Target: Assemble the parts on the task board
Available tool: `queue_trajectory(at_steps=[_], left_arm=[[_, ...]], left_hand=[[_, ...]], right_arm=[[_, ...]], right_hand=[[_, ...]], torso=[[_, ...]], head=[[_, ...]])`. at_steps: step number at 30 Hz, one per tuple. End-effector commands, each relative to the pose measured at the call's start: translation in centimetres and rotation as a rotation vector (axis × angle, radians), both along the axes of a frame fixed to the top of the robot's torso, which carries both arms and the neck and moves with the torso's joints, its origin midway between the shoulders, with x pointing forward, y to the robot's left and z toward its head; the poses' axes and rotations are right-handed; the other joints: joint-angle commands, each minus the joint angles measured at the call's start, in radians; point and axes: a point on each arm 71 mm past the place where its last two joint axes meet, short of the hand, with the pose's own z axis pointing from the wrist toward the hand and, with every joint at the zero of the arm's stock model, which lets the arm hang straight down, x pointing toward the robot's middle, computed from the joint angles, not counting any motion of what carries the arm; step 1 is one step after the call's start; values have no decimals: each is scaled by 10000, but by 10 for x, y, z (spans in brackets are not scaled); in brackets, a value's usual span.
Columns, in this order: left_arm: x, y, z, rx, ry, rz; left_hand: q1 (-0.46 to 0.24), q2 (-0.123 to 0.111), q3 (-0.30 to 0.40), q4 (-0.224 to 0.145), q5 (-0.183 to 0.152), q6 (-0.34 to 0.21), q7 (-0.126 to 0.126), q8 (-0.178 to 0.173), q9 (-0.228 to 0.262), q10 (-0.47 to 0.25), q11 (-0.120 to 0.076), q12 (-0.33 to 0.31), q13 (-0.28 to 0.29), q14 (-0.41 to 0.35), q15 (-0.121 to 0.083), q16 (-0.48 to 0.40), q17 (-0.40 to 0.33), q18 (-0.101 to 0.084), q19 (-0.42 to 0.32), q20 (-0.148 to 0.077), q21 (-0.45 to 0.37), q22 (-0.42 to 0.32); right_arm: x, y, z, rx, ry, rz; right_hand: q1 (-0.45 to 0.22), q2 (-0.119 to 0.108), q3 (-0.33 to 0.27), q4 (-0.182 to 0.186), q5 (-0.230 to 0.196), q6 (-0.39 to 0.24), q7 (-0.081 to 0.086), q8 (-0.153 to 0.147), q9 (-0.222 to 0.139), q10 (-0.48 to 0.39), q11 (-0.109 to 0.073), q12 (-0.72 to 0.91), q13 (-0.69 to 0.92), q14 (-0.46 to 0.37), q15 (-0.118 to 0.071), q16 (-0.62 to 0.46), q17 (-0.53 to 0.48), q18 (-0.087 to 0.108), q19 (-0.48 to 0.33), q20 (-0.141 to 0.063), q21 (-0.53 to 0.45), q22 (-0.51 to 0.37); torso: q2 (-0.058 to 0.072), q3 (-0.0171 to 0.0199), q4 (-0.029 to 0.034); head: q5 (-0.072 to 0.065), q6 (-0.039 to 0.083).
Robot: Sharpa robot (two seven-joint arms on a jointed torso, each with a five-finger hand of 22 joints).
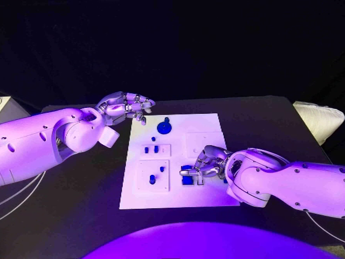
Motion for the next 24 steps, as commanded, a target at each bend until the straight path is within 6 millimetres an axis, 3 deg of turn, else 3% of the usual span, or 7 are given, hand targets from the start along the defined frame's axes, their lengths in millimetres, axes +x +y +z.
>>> queue_trajectory(at_steps=[1,4,7,14,18,24], left_arm=[[-1,-2,1,-72,-17,-147],[-1,-1,1,-63,-16,-133],[-1,-1,1,-54,-14,-122],[-1,-1,1,-49,-18,-121],[-1,-1,1,-54,-30,-117],[-1,-2,1,-75,-69,-104]], left_hand=[[94,5,2,56,36,-89,-7,37,-13,-60,23,29,-15,-41,14,67,14,139,77,2,34,11],[100,8,5,57,36,-90,-8,37,-13,-61,22,30,-16,-43,14,67,15,139,76,2,33,11],[100,8,5,57,36,-90,-8,37,-13,-61,22,30,-16,-43,14,67,15,139,76,2,33,11],[100,8,5,57,36,-90,-8,37,-13,-61,22,30,-16,-43,14,67,15,139,76,2,33,11],[100,8,5,57,36,-90,-8,37,-13,-61,22,30,-16,-43,14,67,15,139,76,2,33,11],[129,12,13,60,33,-94,-8,43,-15,-66,22,34,-20,-55,13,71,19,138,72,2,32,13]], right_arm=[[-1,-1,1,-8,-292,325],[-1,-3,2,78,-395,362],[-2,-5,3,282,-502,474],[-4,-13,8,828,-955,346],[-4,-28,13,1244,-1250,-40],[1,-72,26,1245,-1445,-701]], right_hand=[[-9,63,-35,-12,-3,-89,21,58,15,1,36,-50,734,897,-50,-29,1952,-116,132,-68,-70,998],[351,230,39,-34,307,-117,18,109,23,19,34,-34,765,899,-51,-28,1962,-118,141,-67,-72,1016],[1259,347,106,-81,791,-168,9,172,24,44,25,-8,811,909,-60,-13,2000,-125,160,-77,-58,1055],[2510,350,218,-112,765,-231,6,222,-10,73,16,25,872,921,-69,6,2049,-127,174,-89,-76,1091],[2957,361,294,-123,948,-350,49,156,-64,109,47,106,940,927,-46,18,2074,-138,195,-76,-37,1132],[3633,251,364,-167,1199,-526,138,-10,-180,74,117,76,948,920,10,2,2050,-122,166,-34,-140,1107]], torso=[[2,4,1],[3,6,0],[5,11,-2],[1,7,0],[-9,2,0],[-18,-25,-11]], head=[[17,0],[23,0],[40,0],[37,0],[14,0],[-81,0]])
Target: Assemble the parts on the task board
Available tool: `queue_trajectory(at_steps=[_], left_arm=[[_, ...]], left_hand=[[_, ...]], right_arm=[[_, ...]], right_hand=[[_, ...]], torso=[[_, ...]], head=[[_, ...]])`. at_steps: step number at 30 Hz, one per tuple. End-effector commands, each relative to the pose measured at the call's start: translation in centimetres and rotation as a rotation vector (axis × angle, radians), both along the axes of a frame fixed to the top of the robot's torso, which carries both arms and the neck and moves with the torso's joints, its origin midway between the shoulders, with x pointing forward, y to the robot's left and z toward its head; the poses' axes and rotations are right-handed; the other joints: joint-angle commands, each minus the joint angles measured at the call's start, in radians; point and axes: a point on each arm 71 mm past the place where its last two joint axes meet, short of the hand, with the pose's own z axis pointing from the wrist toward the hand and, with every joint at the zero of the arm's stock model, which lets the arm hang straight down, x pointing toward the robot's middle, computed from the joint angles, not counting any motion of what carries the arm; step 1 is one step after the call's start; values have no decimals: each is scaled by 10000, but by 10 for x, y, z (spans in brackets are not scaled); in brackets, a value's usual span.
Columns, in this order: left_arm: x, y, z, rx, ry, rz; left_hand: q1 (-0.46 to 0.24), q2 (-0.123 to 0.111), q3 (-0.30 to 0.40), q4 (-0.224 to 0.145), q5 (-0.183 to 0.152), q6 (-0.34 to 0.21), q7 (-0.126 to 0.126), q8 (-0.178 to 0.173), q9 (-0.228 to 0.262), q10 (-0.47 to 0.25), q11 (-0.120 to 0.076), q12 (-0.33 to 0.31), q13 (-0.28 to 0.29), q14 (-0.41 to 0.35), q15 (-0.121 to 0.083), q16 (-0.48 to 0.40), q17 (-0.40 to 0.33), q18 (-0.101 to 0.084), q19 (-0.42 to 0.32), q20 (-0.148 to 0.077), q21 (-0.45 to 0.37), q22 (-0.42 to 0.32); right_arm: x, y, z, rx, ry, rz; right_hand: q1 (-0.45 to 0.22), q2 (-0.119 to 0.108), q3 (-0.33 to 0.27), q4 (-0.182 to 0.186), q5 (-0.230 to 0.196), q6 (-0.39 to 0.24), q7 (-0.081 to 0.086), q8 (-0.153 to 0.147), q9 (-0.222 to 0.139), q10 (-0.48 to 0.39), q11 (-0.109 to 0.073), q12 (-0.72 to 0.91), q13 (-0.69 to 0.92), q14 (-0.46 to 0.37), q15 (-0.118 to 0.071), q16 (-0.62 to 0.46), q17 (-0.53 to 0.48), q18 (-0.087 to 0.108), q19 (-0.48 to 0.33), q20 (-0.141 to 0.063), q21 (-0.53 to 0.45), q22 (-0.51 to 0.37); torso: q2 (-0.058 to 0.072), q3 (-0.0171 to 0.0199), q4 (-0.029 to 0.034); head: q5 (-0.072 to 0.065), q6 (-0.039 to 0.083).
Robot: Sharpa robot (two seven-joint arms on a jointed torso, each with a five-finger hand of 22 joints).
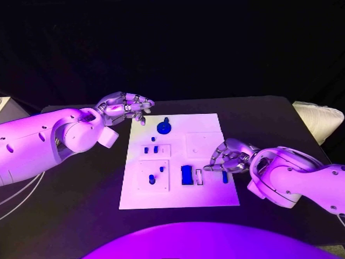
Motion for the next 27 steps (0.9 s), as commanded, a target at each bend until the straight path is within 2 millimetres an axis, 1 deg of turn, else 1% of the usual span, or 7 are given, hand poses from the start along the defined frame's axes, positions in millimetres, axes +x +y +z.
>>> queue_trajectory(at_steps=[1,5,7,12,17,22,27], left_arm=[[-1,-3,1,-106,-88,-115],[-1,-4,2,-122,-103,-124],[-1,-4,2,-128,-105,-133],[-1,-5,2,-143,-105,-165],[-1,-5,2,-146,-103,-173],[-2,-5,2,-150,-95,-193],[-2,-5,2,-149,-91,-198]], left_hand=[[87,-29,13,61,33,-94,-8,43,-15,-67,21,34,-9,-55,13,30,8,138,72,2,32,15],[87,-29,13,61,33,-94,-8,43,-15,-67,21,34,-9,-55,13,30,8,138,72,2,32,15],[87,-29,13,61,33,-94,-8,43,-15,-67,21,34,-9,-55,13,30,8,138,72,2,32,15],[87,-29,13,61,33,-94,-8,43,-15,-67,21,34,-9,-55,13,30,8,138,72,2,32,15],[87,-29,13,61,33,-94,-8,43,-15,-67,21,34,-9,-55,13,30,8,138,72,2,32,15],[87,-29,13,61,33,-94,-8,43,-15,-67,21,34,-9,-55,13,30,8,138,72,2,32,15],[87,-29,13,61,33,-94,-8,43,-15,-67,21,34,-9,-55,13,30,8,138,72,2,32,15]], right_arm=[[0,-12,6,463,-300,-8],[0,-30,8,157,-362,-205],[0,-37,7,-32,-409,-263],[-3,-48,1,-657,-486,-314],[-9,-53,-9,-1250,-248,-337],[-13,-53,-19,-1755,-40,-352],[-14,-52,-25,-2034,129,-420]], right_hand=[[164,-26,39,-16,61,-85,20,-71,-26,-27,25,-115,902,919,10,0,2049,-120,162,-33,-119,1101],[198,-44,33,-8,66,-94,30,-86,-37,-73,32,-205,848,910,16,-19,2015,-109,142,-28,-176,1073],[202,-47,31,-4,69,-94,31,-87,-39,-89,34,-238,828,902,18,-36,1985,-100,126,-27,-223,1048],[98,-19,-27,86,79,-33,44,-90,-61,-154,52,-363,757,874,36,-94,1891,-77,79,-7,-352,989],[-127,-28,-155,95,67,65,22,-63,-70,-154,41,-385,748,876,34,-93,1904,-80,85,3,-341,1006],[-239,-49,-229,100,36,113,5,-44,-72,-138,28,-369,760,882,23,-83,1926,-85,97,0,-317,1025],[-313,37,-254,94,-103,164,-19,-19,-72,-133,6,-380,755,884,8,-83,1930,-84,103,-10,-325,1029]], torso=[[-10,-21,-11],[8,13,-14],[8,22,-15],[13,12,-7],[18,14,-15],[17,11,12],[17,3,17]], head=[[-56,0],[-74,0],[-109,0],[-216,0],[-220,0],[-239,0],[-244,0]])
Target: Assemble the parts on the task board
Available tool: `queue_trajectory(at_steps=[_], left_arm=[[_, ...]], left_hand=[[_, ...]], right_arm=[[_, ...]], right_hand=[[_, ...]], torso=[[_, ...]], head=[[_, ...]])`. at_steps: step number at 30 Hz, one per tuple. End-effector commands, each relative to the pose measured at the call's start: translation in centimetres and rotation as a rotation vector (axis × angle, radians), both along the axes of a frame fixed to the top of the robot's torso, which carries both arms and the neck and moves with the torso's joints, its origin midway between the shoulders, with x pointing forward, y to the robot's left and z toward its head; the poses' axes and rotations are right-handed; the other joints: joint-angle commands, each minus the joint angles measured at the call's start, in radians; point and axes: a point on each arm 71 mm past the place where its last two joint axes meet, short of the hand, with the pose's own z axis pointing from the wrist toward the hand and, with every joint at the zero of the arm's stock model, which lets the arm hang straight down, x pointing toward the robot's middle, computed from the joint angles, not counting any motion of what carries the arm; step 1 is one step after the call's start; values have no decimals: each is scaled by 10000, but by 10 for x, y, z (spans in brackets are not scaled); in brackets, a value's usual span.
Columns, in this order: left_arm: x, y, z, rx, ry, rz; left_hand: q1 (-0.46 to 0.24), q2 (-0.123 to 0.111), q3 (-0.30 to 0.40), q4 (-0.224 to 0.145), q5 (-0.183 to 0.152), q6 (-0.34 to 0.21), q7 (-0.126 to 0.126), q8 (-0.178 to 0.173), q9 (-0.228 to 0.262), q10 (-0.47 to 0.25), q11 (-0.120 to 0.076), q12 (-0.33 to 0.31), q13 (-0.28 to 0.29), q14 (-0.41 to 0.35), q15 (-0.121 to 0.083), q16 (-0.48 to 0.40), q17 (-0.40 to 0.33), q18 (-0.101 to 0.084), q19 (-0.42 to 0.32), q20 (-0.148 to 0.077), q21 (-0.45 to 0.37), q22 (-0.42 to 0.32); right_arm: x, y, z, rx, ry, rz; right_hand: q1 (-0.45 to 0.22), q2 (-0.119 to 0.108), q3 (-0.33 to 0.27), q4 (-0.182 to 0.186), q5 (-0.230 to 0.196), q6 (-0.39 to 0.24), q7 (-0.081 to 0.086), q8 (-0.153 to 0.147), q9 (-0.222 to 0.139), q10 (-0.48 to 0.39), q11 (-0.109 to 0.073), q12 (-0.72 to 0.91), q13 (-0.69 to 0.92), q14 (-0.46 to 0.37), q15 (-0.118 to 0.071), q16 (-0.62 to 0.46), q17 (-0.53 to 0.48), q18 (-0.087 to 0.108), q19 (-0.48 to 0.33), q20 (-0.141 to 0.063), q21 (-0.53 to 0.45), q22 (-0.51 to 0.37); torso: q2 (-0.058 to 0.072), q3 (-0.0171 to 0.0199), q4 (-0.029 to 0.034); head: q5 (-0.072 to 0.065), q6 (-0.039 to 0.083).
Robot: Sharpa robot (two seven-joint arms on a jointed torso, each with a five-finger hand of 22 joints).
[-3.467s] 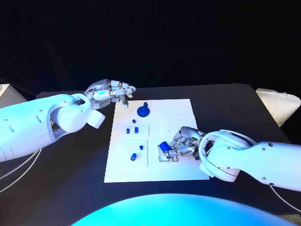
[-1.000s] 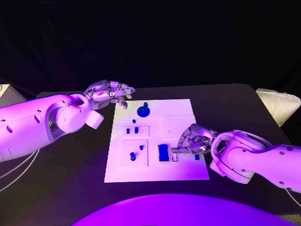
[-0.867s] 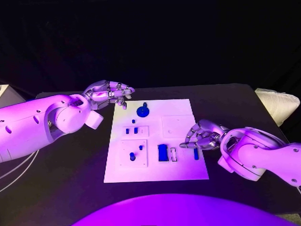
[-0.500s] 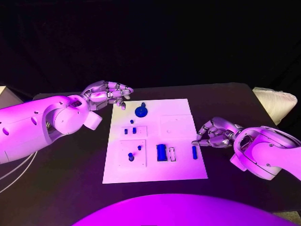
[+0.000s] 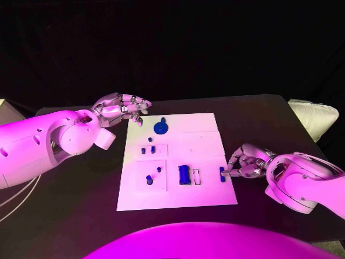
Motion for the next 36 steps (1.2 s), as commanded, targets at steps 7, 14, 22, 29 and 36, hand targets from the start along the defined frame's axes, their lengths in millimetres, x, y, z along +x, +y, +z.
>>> queue_trajectory(at_steps=[7,14,22,29,36], left_arm=[[-1,-3,1,-123,-65,-166],[-1,-2,1,-121,-55,-177],[-1,-1,1,-93,-35,-161],[-1,-1,0,-86,-19,-177],[-1,-1,0,-82,-8,-187]], left_hand=[[104,-41,6,75,28,-89,-10,56,-15,-64,20,47,-14,-68,14,39,18,138,67,2,30,19],[104,-41,6,75,28,-89,-10,56,-15,-64,20,47,-14,-68,14,39,18,138,67,2,30,19],[106,-36,5,94,28,-86,-9,64,-16,-66,21,53,-17,-75,15,45,23,137,64,3,28,21],[94,-29,1,116,27,-90,-5,66,-18,-68,25,55,-20,-85,18,46,25,135,58,5,25,21],[80,-18,-2,141,27,-92,-4,69,-19,-70,27,58,-23,-92,20,49,28,134,52,6,22,21]], right_arm=[[1,4,-9,-940,150,147],[0,14,-18,-1021,303,374],[-3,24,-27,-1288,614,923],[-4,29,-31,-1629,648,1214],[-3,34,-30,-1860,422,1397]], right_hand=[[-136,26,-84,-18,-152,69,-2,19,-12,-22,-30,33,759,882,2,-26,1926,-82,103,-14,-21,1021],[-87,6,-90,-45,-157,67,-10,20,-14,-27,-36,22,754,880,-1,-33,1916,-75,91,-16,-63,1001],[536,-73,-21,-119,-75,64,-27,21,-40,-50,-55,-25,740,876,-21,-49,1900,-68,84,-35,-126,991],[1757,-44,477,-118,-246,105,-40,-62,-165,-99,-78,-112,716,874,-46,-65,1896,-60,78,-64,-213,989],[2360,-134,1135,-77,-70,187,-36,-168,-301,-135,-85,-165,705,876,-52,-65,1909,-64,88,-79,-230,1013]], torso=[[3,-6,10],[3,7,9],[-6,-2,-7],[-4,1,1],[-11,-5,4]], head=[[-2,0],[36,0],[30,0],[41,0],[37,0]])
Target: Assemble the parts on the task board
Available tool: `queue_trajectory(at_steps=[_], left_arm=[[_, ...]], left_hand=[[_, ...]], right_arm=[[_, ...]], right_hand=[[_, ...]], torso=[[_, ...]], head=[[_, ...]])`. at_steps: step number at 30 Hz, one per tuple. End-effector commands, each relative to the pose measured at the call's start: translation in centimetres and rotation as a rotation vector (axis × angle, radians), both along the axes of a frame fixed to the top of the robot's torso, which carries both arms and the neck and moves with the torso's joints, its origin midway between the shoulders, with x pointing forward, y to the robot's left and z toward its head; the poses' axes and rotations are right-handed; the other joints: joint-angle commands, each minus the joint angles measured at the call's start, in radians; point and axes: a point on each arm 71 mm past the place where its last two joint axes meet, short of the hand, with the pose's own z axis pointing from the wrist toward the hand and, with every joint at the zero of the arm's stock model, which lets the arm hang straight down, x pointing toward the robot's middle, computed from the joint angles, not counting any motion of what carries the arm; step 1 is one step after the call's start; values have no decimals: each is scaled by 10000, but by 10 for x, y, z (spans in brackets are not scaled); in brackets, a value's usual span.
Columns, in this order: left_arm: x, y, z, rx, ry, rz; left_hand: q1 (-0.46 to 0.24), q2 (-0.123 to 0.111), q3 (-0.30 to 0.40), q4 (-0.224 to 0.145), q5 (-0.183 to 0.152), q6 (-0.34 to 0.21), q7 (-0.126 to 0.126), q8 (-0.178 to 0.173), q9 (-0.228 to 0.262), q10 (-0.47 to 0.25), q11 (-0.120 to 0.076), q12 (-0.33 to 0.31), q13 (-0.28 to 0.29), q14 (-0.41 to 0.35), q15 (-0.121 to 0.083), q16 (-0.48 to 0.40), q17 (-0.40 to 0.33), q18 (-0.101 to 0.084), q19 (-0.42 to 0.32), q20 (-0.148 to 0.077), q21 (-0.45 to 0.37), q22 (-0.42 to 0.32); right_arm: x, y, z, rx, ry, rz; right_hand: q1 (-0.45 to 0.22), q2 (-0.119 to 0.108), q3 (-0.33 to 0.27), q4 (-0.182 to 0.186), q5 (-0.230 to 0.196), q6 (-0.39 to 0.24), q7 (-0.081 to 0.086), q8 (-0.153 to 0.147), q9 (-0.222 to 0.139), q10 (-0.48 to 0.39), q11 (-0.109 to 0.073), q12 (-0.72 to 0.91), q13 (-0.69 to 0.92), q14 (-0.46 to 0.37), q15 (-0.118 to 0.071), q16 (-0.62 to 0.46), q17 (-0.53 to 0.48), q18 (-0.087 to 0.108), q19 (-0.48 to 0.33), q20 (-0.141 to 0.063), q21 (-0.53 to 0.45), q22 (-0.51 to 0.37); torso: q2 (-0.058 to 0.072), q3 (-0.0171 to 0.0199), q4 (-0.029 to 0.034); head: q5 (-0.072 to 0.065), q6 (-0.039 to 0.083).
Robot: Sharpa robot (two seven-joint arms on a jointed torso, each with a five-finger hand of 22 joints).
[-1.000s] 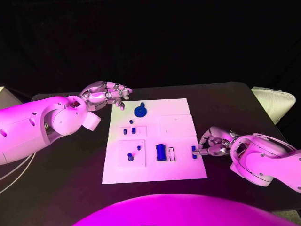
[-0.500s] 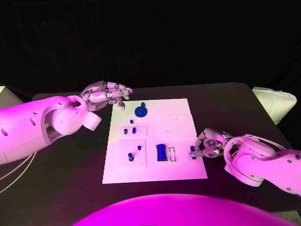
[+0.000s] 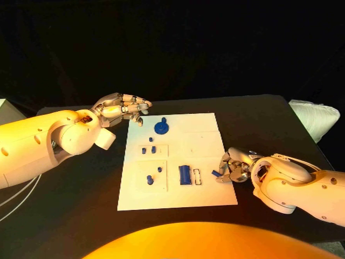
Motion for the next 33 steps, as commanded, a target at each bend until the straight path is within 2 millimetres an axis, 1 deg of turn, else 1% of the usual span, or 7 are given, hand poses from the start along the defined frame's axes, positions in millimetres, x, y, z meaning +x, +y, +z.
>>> queue_trajectory(at_steps=[1,7,8,10,13,22,33], left_arm=[[-1,-2,1,-107,-27,-190],[-1,-2,1,-105,-22,-194],[-1,-2,1,-105,-22,-195],[-1,-2,1,-105,-21,-196],[-1,-2,1,-104,-21,-193],[-1,-3,1,-113,-18,-218],[-2,-3,1,-106,-12,-215]], left_hand=[[40,22,-1,84,27,-92,-4,34,-10,-70,26,58,-14,-53,-19,50,12,135,53,7,22,13],[40,22,-1,84,27,-92,-4,34,-10,-70,26,58,-14,-53,-19,50,12,135,53,7,22,13],[40,22,-1,84,27,-92,-4,34,-10,-70,26,58,-14,-53,-19,50,12,135,53,7,22,13],[40,22,-1,84,27,-92,-4,34,-10,-70,26,58,-14,-53,-19,50,12,135,53,7,22,13],[40,22,-1,84,27,-92,-4,34,-10,-70,26,58,-14,-53,-19,50,12,135,53,7,22,13],[34,45,0,125,29,-96,-3,42,-13,-73,27,68,-19,-69,-16,57,18,134,41,10,17,14],[33,47,0,128,30,-96,-4,43,-13,-73,27,69,-20,-70,-15,58,19,134,40,10,16,15]], right_arm=[[-8,-1,-13,-841,560,312],[-8,2,-11,-604,427,179],[-8,2,-11,-585,416,168],[-8,3,-10,-454,338,94],[-9,3,-8,-265,258,-11],[-10,7,3,892,160,-601],[-14,21,11,2284,494,-1176]], right_hand=[[481,312,247,38,252,31,30,-239,-896,9,-46,-31,300,860,-70,-29,1910,-66,92,-78,-61,1024],[328,-135,1704,45,1973,133,43,-326,-1025,6,-50,-53,314,874,-72,-7,1963,-75,123,-87,-36,1099],[300,-160,1839,41,2003,137,38,-320,-1023,6,-53,-60,312,876,-75,-3,1970,-79,130,-87,-18,1112],[-156,-648,3241,-12,1873,143,38,-217,-952,43,-67,-54,328,880,-80,1,1988,-85,148,-94,-4,1168],[-543,-898,3900,-75,2040,109,24,-115,-864,84,-82,-21,353,892,-89,25,2029,-96,175,-101,49,1221],[-1422,-1159,5032,-446,3034,17,-39,211,-574,237,-117,179,486,957,-133,185,2279,-166,300,-139,409,1451],[-2593,-1222,5002,-447,1947,-8,-72,333,-464,363,-129,370,619,978,-139,238,2362,-188,343,-144,513,1551]], torso=[[-4,-4,1],[-1,-6,4],[-1,-6,5],[-1,-5,6],[-1,-5,7],[-15,-23,5],[2,-11,6]], head=[[-3,0],[-8,0],[-9,0],[-2,0],[17,0],[15,0],[42,0]])
